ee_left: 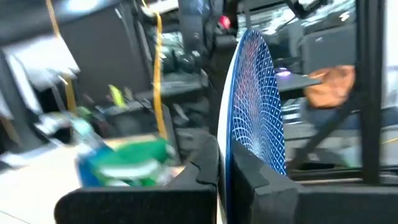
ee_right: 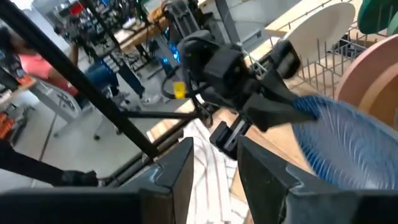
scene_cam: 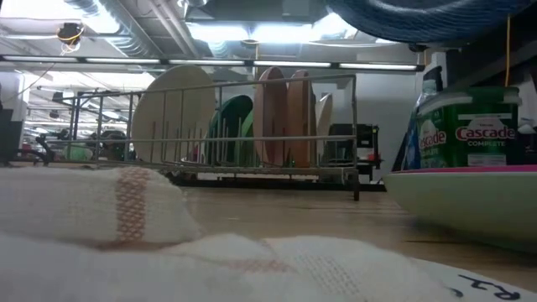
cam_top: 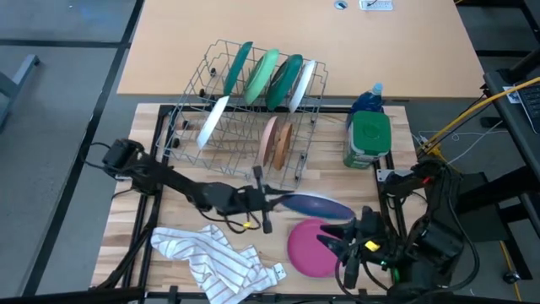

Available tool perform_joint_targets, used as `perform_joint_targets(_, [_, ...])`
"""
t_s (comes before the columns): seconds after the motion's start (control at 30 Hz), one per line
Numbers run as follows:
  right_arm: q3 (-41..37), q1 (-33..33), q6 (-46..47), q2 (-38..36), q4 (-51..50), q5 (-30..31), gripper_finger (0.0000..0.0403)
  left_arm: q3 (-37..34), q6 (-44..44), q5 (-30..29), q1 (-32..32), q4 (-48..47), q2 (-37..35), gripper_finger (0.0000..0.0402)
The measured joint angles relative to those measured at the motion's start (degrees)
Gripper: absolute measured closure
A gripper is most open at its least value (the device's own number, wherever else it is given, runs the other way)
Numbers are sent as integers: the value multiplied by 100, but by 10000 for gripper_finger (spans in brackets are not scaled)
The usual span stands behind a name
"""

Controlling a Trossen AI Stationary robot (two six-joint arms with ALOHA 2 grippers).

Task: Sort dishes
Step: Put the blue plate in the dish rack

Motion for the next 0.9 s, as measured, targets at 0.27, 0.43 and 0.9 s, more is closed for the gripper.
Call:
perform_joint_targets(0.27, [0,-22,-9,0,615,581,276,3,2751,-1357,-283,53,-587,401])
perform_joint_targets(0.43, [0,-34,-13,0,790,1146,276,4,4136,-1834,-311,92,-804,401])
perform_joint_targets(0.9, [0,-1048,125,35,772,139,276,7,8390,-2017,-311,1879,-890,401])
